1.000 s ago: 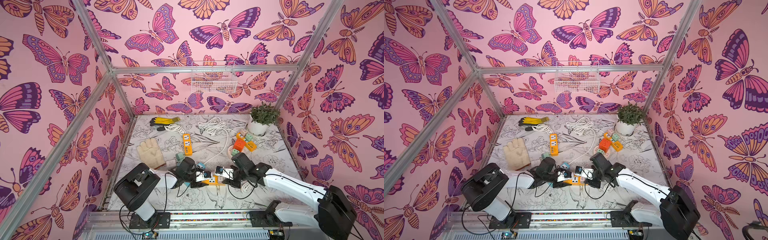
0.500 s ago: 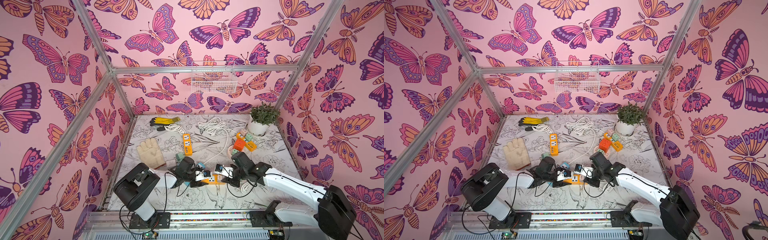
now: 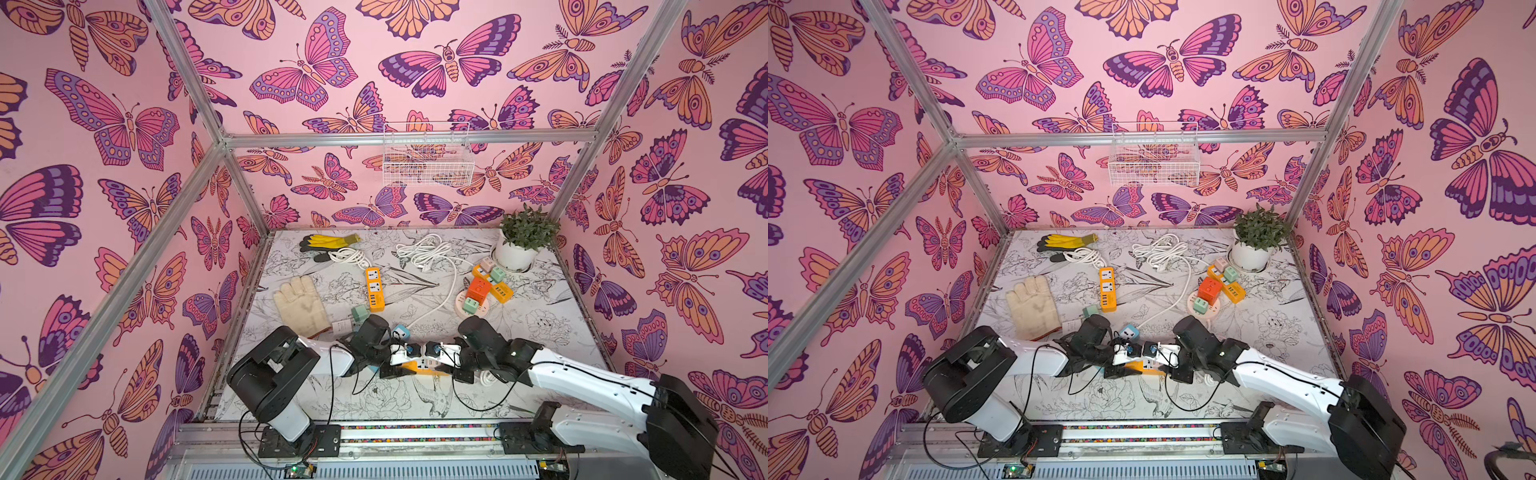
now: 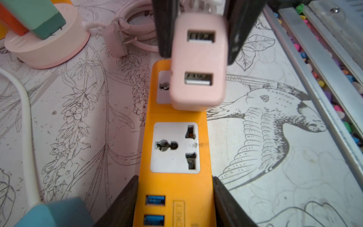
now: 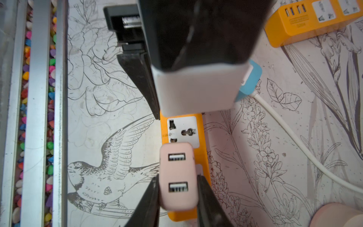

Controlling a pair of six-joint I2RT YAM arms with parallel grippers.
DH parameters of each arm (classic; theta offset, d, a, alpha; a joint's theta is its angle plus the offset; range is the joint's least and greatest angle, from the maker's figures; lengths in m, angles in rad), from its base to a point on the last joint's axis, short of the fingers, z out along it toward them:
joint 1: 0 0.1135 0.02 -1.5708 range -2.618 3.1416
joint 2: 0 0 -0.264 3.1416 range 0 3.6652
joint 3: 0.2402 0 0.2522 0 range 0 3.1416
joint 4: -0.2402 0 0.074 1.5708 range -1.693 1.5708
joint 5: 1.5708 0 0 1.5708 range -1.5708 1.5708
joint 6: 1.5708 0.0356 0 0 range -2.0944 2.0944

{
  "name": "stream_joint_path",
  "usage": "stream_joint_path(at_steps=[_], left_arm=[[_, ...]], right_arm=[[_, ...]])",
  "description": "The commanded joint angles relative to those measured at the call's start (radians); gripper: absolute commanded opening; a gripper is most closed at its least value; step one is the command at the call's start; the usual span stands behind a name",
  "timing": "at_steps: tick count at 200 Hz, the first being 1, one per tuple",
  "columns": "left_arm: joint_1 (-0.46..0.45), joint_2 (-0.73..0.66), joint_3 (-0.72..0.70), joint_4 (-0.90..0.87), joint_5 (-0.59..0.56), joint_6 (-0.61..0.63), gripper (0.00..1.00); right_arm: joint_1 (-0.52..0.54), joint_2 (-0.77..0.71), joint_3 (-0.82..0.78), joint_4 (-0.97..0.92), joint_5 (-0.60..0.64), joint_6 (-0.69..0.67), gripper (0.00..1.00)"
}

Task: Pull the plug off the socket
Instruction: Remove the plug from the socket, then place the plug at the center of the board.

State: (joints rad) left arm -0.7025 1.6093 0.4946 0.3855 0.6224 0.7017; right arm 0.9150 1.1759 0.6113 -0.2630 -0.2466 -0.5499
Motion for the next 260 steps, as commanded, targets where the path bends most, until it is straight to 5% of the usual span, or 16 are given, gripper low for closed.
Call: stream_joint_path(at_steps=[1,67,129,152,173,201,230,260], left_arm=[[0.009,0.012,-0.011,-0.021,-0.072,-0.011,0.48],[0.010,0.014,-0.007,-0.026,-0.061,-0.011,0.48],[0.011,0.008,-0.005,-0.025,-0.030,-0.026,0.50],[0.011,-0.023,-0.002,-0.025,0.010,-0.065,0.70],[0.010,-0.086,0.012,-0.025,0.040,-0.223,0.83],[0.012,-0.215,0.022,-0.026,0.032,-0.426,0.86],[0.042,-0.435,0.026,-0.037,-0.171,-0.784,0.86],[0.169,-0.607,-0.020,0.018,-0.199,-1.177,0.86]], right_arm=[[-0.013,0.026,0.071,0.000,0.004,0.014,0.23],[-0.062,-0.408,-0.175,0.065,0.017,0.224,0.23],[-0.096,-0.460,-0.182,0.090,0.060,0.334,0.21],[-0.136,-0.512,-0.190,0.122,0.011,0.420,0.21],[-0.192,-0.559,-0.204,0.160,-0.042,0.523,0.22],[-0.235,-0.589,-0.232,0.231,-0.070,0.662,0.23],[-0.255,-0.573,-0.237,0.323,-0.085,0.801,0.23],[-0.257,-0.503,-0.233,0.445,-0.096,0.935,0.22]])
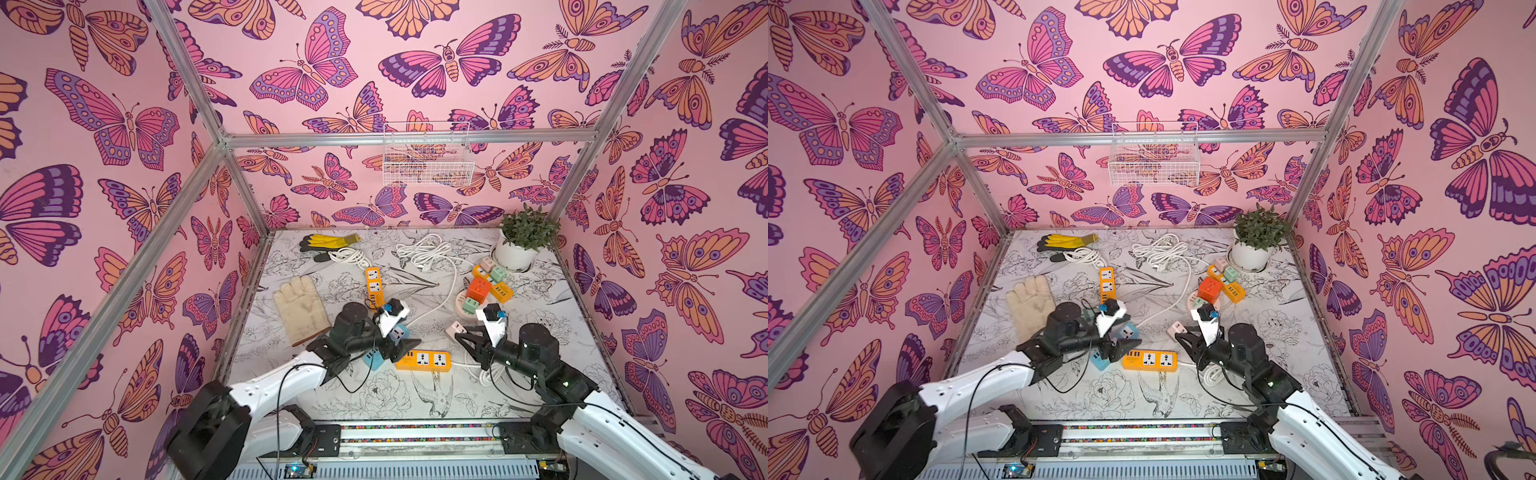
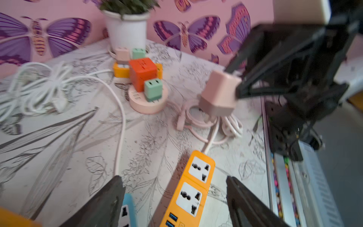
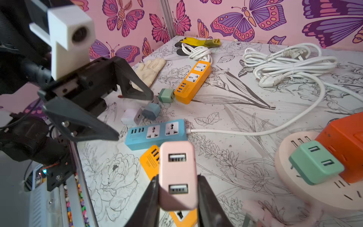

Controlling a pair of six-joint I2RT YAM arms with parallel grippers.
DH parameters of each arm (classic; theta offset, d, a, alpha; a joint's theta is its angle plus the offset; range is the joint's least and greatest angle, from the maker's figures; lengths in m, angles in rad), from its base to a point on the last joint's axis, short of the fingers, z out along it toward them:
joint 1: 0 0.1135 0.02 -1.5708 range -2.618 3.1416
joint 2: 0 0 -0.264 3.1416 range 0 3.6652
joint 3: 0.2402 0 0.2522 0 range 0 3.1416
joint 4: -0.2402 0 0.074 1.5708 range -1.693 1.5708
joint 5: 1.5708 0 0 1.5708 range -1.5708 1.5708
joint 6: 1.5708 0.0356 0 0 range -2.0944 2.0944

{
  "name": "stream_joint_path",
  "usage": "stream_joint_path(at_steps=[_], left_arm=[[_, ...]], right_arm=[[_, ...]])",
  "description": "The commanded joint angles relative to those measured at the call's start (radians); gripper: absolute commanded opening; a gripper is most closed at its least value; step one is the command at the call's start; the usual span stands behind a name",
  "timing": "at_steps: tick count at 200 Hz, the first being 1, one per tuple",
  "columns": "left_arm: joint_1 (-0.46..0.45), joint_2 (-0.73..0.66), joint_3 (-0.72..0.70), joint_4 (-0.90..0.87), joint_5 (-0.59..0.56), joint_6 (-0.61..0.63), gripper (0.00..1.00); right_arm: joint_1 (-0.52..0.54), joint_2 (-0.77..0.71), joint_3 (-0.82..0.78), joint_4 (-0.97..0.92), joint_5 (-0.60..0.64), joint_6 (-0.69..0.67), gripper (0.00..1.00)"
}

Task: Pull the plug off the socket
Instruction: Place the plug at the center of the board.

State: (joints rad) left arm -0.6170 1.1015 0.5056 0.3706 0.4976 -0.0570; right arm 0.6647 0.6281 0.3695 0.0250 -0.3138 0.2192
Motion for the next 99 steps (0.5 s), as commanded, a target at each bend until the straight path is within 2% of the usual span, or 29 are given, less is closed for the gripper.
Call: stream_joint_path(at_steps=[1,18,35,61,99], left_arm=[[0.088,-0.105,-0.033,0.035,-0.074,-0.431,0.86],[0.149,-0.183,-0.056,0.050,-0.074,-0.606,0.86],[0.178,-0.251,-0.063,0.027,-0.102,-0.703,0.86],[0.183,-0.329,-0.033,-0.070,-0.136,-0.707,0.86],[0.183,-0.384,-0.036,-0.098,-0.151,-0.706,0.86]], right_arm=[[-0.007,0.049,0.009,0.163,-0.030,0.171,0.22],[-0.006,0.122,0.015,0.252,-0.046,0.245,0.22],[-0.006,0.227,0.029,0.366,-0.078,0.326,0.21],[0.004,0.420,0.104,0.450,-0.119,0.422,0.19],[0.077,0.681,0.252,0.501,-0.103,0.493,0.18]])
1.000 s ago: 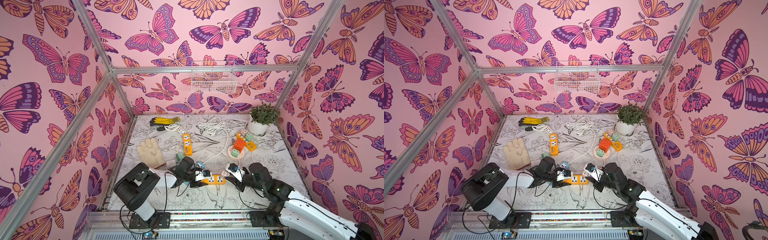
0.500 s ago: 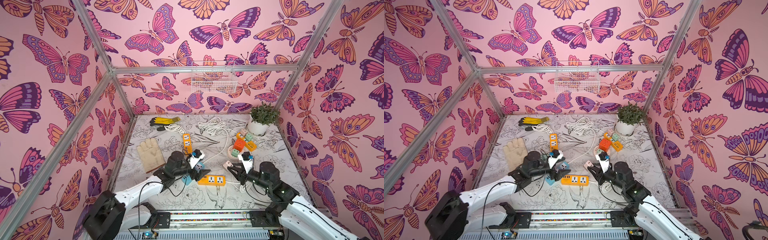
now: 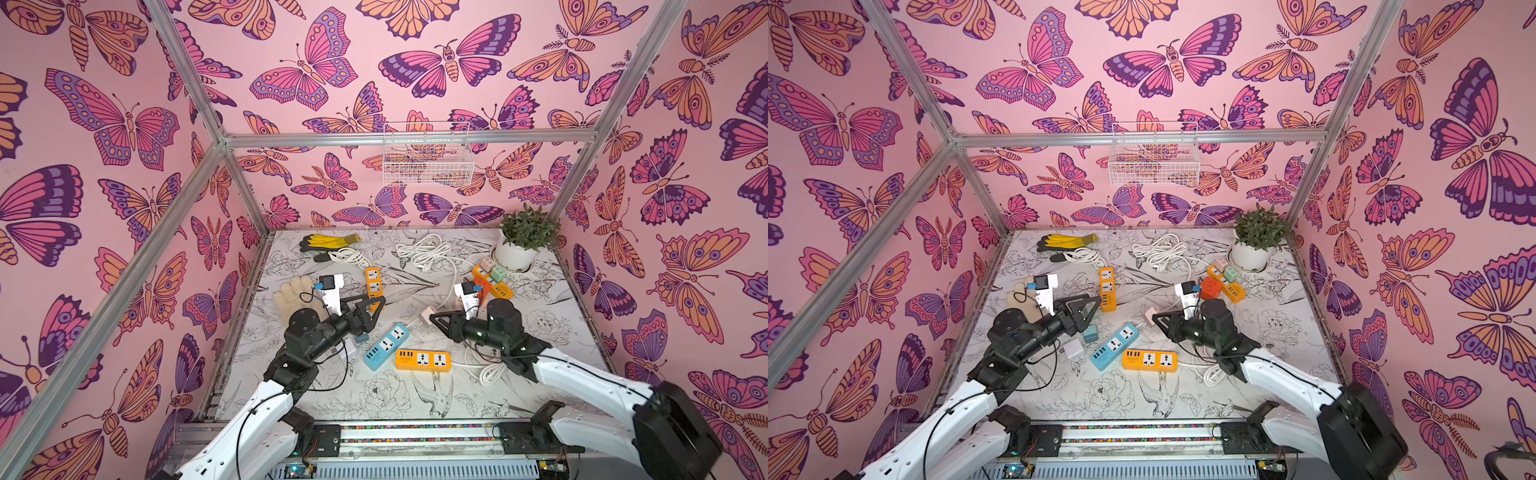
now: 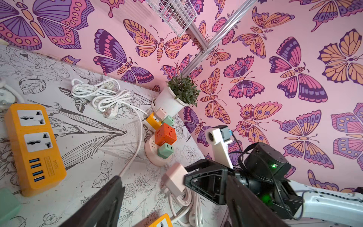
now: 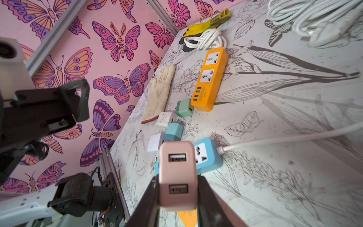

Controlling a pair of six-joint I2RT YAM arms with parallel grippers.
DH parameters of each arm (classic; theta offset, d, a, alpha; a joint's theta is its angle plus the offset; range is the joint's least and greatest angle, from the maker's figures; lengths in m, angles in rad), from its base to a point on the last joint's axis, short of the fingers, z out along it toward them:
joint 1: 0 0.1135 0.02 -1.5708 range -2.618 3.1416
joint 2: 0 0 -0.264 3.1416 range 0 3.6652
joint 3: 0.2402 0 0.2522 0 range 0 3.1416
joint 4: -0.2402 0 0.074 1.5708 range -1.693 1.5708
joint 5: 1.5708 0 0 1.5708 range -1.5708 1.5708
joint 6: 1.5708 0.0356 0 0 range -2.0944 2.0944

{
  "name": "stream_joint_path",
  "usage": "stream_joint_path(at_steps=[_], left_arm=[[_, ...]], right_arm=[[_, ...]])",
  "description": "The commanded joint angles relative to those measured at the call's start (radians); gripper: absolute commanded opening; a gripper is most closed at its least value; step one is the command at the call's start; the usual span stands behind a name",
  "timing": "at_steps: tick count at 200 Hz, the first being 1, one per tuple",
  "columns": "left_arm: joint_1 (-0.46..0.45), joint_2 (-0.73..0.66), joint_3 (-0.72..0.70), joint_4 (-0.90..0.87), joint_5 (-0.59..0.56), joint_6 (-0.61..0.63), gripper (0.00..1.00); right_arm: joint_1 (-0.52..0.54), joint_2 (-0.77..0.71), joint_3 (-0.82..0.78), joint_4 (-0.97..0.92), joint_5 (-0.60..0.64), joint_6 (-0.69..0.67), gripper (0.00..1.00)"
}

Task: Pull the plug off the socket
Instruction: Place the plug at the center of the board.

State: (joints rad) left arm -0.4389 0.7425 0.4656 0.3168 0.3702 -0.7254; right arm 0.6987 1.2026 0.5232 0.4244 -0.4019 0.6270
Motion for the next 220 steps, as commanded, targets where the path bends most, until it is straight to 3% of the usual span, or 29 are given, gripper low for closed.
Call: stream_joint_path(at_steps=[1,36,95,220], left_arm=[[0.006,-0.026,0.004,-0.045,-0.023,-0.037,0.86],[0.006,-0.051,-0.009,-0.058,-0.036,-0.036,0.85],[0.007,-0.075,-0.010,-0.082,-0.048,-0.019,0.85],[0.008,-0.078,-0.010,-0.087,-0.057,-0.002,0.85]], right_arm=[[0.045,0.114,0.103,0.103,-0.014,0.087,0.18],[0.071,0.337,0.245,0.099,0.001,0.180,0.18],[0.133,0.618,0.479,-0.023,-0.009,0.153,0.19],[0.169,0.792,0.641,-0.193,-0.012,0.087,0.24]])
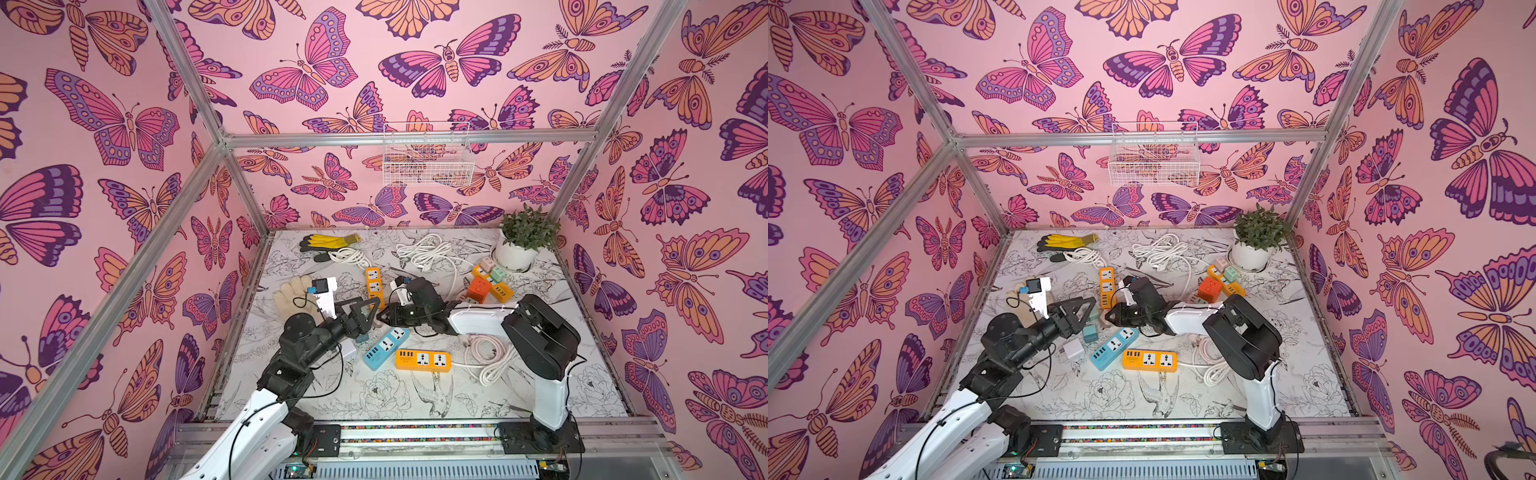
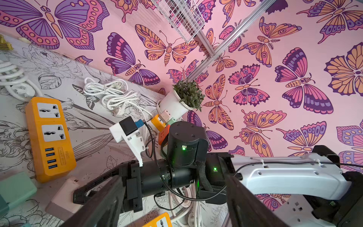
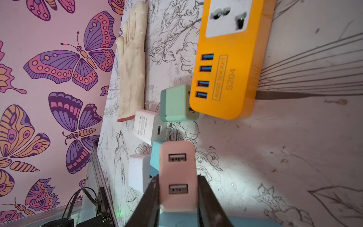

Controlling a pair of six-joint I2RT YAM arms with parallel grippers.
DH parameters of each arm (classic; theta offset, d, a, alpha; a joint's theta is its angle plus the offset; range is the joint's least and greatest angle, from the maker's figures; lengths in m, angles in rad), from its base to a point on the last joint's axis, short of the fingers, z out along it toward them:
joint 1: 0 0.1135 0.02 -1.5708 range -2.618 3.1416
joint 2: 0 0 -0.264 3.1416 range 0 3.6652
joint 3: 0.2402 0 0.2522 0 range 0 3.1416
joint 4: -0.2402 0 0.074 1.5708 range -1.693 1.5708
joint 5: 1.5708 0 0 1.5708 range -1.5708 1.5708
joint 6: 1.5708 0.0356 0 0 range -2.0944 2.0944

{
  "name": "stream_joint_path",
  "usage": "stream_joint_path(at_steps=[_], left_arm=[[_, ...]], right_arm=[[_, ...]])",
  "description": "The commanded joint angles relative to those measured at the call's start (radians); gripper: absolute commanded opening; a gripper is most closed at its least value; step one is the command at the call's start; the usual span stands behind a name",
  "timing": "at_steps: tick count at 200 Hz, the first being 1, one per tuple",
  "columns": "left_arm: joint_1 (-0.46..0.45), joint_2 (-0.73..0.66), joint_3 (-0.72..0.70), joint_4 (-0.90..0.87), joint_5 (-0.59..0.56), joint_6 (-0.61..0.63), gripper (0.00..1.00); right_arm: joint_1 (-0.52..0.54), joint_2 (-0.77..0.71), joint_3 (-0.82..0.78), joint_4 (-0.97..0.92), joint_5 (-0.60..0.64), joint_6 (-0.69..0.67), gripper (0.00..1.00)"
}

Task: Pull the plug off the socket
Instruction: Place the plug at the center of the board.

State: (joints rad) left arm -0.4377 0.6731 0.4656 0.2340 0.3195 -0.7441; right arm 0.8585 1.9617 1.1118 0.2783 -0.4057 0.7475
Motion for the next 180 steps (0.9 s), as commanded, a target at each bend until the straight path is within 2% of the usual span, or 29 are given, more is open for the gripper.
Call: stream_joint_path(at_steps=[1,40,54,72,92,106,121,148,180], left_arm=[[0.007,-0.008,-0.010,-0.005,-0.007,0.017,0.85],[0.007,-0.013,-0.011,-0.004,-0.005,0.018,0.85],[0.005,-0.015,-0.012,-0.004,-0.006,0.017,0.85],[0.006,-0.018,-0.013,-0.004,-0.005,0.017,0.85],[0.005,-0.023,-0.016,-0.004,0.000,0.017,0.84],[0.007,-0.027,-0.015,-0.004,0.006,0.017,0.84],[0.006,-0.033,-0.016,-0.004,0.012,0.017,0.84],[0.004,-0.043,-0.012,0.006,0.035,0.017,0.84],[0.004,-0.040,-0.026,0.089,0.090,-0.002,0.84]], right_arm=[[0.010,0.034,0.053,-0.048,-0.008,-0.035,0.24],[0.020,0.083,0.130,-0.158,-0.006,-0.079,0.29],[0.028,0.097,0.162,-0.208,-0.005,-0.102,0.33],[0.041,0.105,0.201,-0.272,0.011,-0.139,0.46],[0.059,0.090,0.240,-0.373,0.074,-0.212,0.68],[0.065,0.067,0.256,-0.439,0.130,-0.267,0.77],[0.066,0.024,0.257,-0.498,0.194,-0.326,0.81],[0.068,-0.088,0.229,-0.584,0.322,-0.440,0.82],[0.073,-0.336,0.048,-0.493,0.430,-0.549,0.84]])
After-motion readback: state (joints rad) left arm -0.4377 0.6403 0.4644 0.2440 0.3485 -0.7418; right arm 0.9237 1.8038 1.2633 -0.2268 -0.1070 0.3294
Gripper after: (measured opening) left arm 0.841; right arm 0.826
